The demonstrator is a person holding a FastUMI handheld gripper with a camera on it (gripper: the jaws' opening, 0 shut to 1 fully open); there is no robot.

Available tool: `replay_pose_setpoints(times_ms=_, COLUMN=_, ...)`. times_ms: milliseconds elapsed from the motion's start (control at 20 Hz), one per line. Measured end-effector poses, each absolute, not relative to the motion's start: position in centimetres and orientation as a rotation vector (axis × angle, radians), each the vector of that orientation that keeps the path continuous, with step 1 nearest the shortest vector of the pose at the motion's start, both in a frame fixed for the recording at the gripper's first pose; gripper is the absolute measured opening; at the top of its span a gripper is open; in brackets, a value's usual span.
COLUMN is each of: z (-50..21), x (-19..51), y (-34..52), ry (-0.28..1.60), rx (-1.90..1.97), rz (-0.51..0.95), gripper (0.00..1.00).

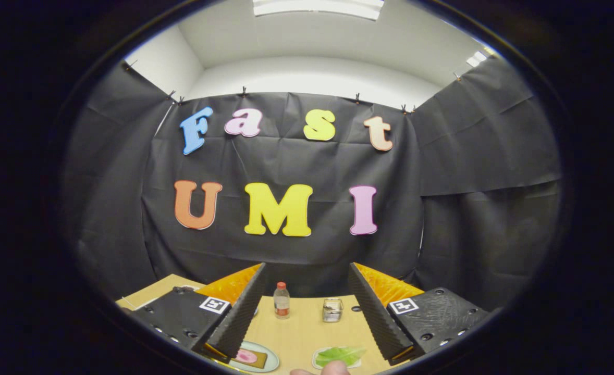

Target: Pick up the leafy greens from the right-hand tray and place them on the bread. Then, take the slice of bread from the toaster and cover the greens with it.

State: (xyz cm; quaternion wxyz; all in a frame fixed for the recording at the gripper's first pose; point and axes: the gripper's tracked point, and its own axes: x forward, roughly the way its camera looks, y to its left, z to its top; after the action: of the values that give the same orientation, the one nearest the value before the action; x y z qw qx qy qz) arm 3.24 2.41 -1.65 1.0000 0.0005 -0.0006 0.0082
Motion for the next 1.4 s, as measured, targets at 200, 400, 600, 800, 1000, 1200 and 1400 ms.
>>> replay_pose_setpoints(times_ms=200, z=-2.0, x=3.4, y=2.6, ry=-0.007, rx=-0.001, rz=0.045, gripper=0.95)
replay_pose_setpoints(times_ms=400, z=-3.3, x=3.0, y=-0.2, ry=0.013, rx=0.003, rz=0.040, gripper=0.95)
replay_pose_setpoints(times_ms=600, z=-4.8, x=3.0, y=-5.6, ry=0.040, rx=0.013, rz=0.017, gripper=0.95)
replay_pose_setpoints(times_ms=800, z=-8.5, x=3.1, y=-11.0, ry=0.111, rx=0.026, rz=0.031, gripper=0.95)
replay_pose_setpoints(times_ms=1000, z=-15.8, x=3.8, y=-14.6, ry=0.213, rx=0.026, rz=0.099, gripper=0.95)
replay_pose_setpoints(times_ms=1200, z=-26.8, x=5.6, y=-16.7, ry=0.385, rx=0.077, rz=0.151, gripper=0.95)
replay_pose_setpoints(times_ms=1400, z=-36.1, x=8.7, y=-16.9, ry=0.512, rx=0.103, rz=0.190, gripper=0.96)
